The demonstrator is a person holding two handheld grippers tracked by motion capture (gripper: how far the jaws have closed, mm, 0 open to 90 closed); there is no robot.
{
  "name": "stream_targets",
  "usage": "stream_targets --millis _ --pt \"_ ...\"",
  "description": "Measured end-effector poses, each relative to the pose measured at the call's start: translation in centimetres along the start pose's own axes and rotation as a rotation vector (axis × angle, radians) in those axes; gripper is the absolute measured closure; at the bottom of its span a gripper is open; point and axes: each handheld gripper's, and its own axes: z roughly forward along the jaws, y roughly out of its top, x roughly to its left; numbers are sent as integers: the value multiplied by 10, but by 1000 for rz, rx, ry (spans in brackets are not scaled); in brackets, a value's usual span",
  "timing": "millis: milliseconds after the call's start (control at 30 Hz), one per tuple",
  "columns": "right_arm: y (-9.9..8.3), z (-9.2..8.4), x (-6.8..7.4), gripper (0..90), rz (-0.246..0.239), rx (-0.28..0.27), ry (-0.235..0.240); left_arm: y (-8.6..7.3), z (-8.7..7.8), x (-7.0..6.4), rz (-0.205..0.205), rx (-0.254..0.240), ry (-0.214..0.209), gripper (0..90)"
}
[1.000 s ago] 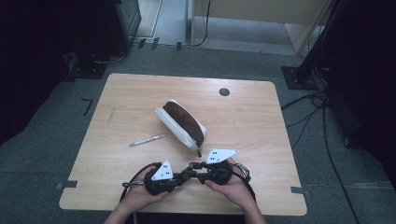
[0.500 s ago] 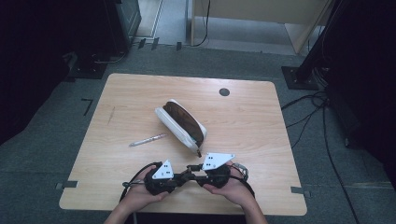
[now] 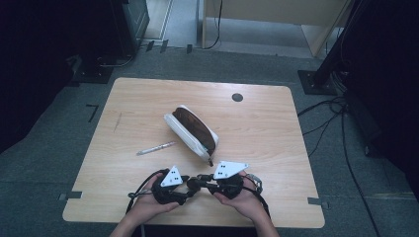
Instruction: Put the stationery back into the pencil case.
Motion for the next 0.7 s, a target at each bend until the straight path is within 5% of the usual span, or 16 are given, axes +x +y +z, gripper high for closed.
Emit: stream_targets --millis 267,567,700 --pt "4 -14 -9 796 65 -48 -63 -1 -4 0 -14 31 111 16" --pt "13 -28 -13 795 86 -90 -108 -12 -19 19 -130 23 221 15" --pt "17 -33 -14 795 96 -112 -127 -17 -27 26 -147 33 254 15"
